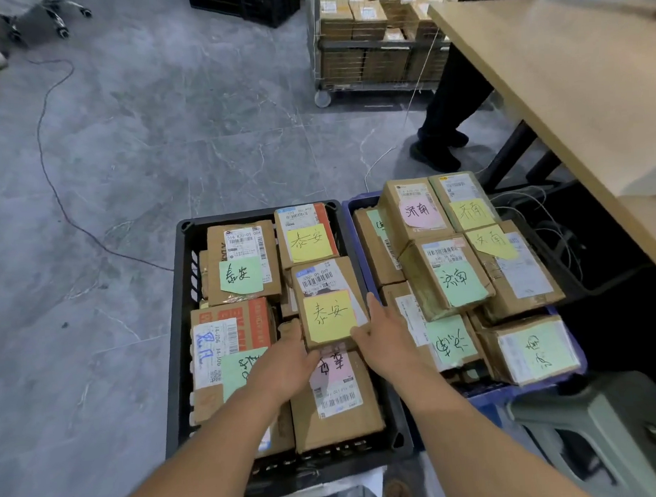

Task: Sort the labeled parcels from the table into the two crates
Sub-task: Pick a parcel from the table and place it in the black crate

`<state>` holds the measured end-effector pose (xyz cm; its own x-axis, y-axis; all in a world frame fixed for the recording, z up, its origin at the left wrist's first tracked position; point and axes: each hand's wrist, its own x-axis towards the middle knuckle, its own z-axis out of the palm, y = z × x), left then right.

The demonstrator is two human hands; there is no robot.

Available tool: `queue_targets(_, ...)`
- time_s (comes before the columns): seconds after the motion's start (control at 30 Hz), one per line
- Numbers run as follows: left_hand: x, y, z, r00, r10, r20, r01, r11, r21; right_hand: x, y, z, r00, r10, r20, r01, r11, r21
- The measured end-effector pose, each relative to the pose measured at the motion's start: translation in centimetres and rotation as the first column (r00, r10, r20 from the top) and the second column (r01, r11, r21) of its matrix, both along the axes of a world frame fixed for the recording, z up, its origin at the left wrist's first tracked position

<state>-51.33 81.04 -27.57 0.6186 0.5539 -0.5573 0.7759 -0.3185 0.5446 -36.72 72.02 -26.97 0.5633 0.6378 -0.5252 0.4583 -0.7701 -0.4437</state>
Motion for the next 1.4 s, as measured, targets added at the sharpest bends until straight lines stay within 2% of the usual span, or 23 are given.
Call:
queue_targets(0.13,-1.0,0.0,2.8,0.998,-0.065,-0.006,0.065,0.994,0.088,-0.6,-1.9,2.8,0.989,0.092,0.113,-0.091,0.996,-0.008)
queue_targets(0.3,-1.3,0.2,7.4,0.985,-0.16,0.065,0.144,0.969,0.199,-1.3,-5.7,8.1,0.964,0.097,0.248,-0.098,0.995,-0.009)
queue_targets(0.4,-0.9,-1.3,11.0,0.974,-0.225,0.03,0.205,0.927,0.314,-1.5,-8.9,11.8,0.943,0.059,0.328,-0.062,0.998,0.0)
queue_targets(0.53,0.1,-5.1,15.6,0.946,-0.309,0.096,0.236,0.862,0.45,-1.5,-13.9,16.9,0.906,-0.051,0.419,0.032,0.998,0.053)
queue_targets(0.77,2.4,-14.4,20.6,0.898,-0.366,0.244,0.248,0.879,0.406,-1.9,-24.6,22.9,0.827,-0.233,0.512,0.17,0.971,0.167)
queue_targets(1.0,6.6,-27.3,24.4,0.78,-0.528,0.335,0.324,0.8,0.506,-2.6,-38.3,26.8,0.741,-0.339,0.58,0.242,0.94,0.239)
queue_targets(1.17,8.8,-37.2,25.8,0.679,-0.656,0.331,0.446,0.726,0.524,-3.1,-48.2,28.0,0.672,-0.462,0.578,0.359,0.887,0.292)
queue_targets(1.4,11.0,-49.7,25.8,0.575,-0.745,0.338,0.518,0.651,0.555,-3.8,-60.9,28.5,0.573,-0.571,0.588,0.481,0.815,0.323)
